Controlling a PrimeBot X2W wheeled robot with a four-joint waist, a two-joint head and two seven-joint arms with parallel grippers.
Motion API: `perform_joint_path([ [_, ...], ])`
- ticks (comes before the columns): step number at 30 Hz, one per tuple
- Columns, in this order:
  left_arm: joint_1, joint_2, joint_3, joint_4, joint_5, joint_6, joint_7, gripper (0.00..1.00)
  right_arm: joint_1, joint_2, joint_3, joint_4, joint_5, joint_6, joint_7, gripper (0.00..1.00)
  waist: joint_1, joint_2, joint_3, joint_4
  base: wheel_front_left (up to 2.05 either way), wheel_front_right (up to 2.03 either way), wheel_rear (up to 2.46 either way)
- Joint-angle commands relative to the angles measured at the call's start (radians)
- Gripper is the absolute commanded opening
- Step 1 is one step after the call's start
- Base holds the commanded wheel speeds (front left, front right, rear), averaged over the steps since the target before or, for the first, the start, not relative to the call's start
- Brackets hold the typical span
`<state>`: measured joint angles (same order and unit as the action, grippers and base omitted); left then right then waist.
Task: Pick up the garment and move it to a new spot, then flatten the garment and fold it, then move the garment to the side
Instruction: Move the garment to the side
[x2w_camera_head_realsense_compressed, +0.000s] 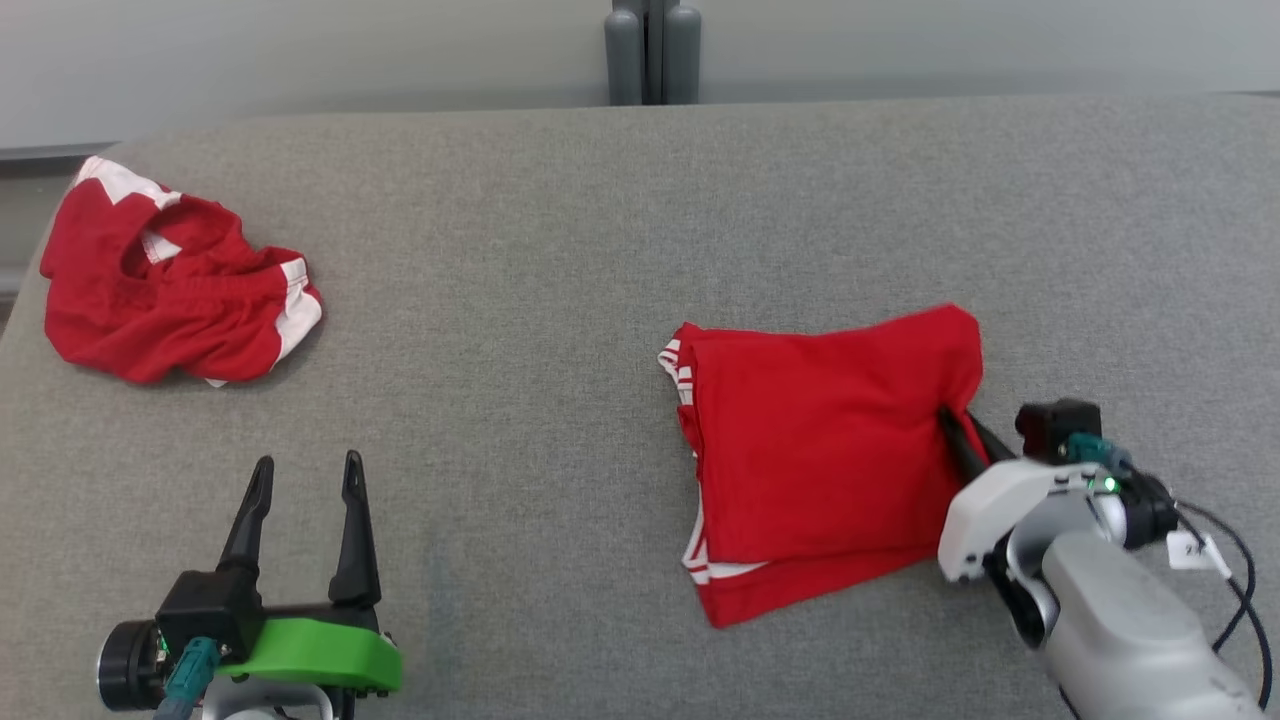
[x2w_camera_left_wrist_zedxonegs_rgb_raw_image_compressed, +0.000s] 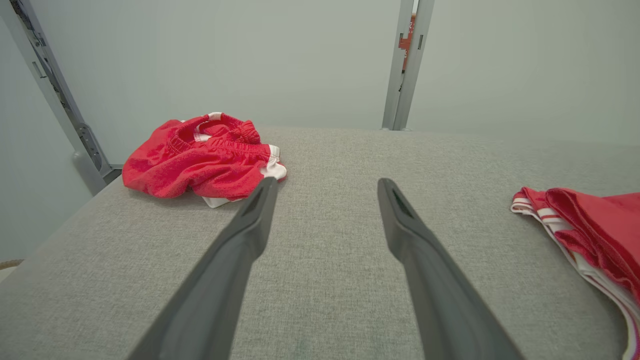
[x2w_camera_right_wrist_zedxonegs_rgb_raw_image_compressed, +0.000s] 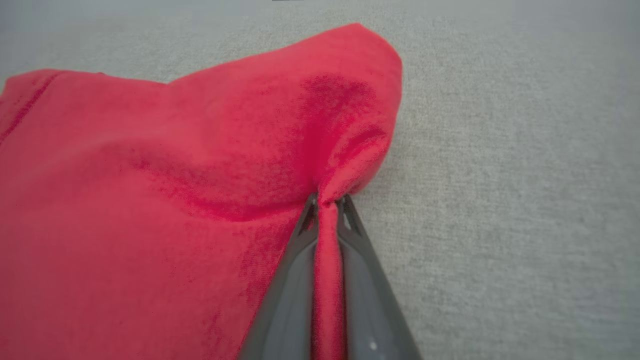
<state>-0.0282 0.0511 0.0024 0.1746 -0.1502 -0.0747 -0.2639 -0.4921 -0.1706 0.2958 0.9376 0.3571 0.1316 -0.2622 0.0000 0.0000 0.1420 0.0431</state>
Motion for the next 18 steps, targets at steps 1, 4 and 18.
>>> perform_joint_path([
  [1,-0.026,0.000,-0.004,-0.006,-0.008,0.003,0.000,1.00,-0.050,-0.021,0.011,-0.009,0.003,-0.002,-0.002,0.00,0.0000,0.0000,0.046,-0.015,0.00,0.00,0.00],
  [4,-0.054,0.000,-0.023,-0.013,-0.012,0.005,0.000,1.00,-0.122,-0.065,0.031,-0.009,0.011,-0.002,-0.003,0.00,0.0000,0.0000,0.096,-0.023,0.00,0.00,0.00],
  [18,-0.226,0.003,-0.075,-0.082,0.034,0.010,0.000,1.00,-0.431,-0.401,0.152,-0.027,0.069,-0.002,-0.003,0.00,0.0000,0.0000,0.392,-0.115,0.00,0.00,0.00],
])
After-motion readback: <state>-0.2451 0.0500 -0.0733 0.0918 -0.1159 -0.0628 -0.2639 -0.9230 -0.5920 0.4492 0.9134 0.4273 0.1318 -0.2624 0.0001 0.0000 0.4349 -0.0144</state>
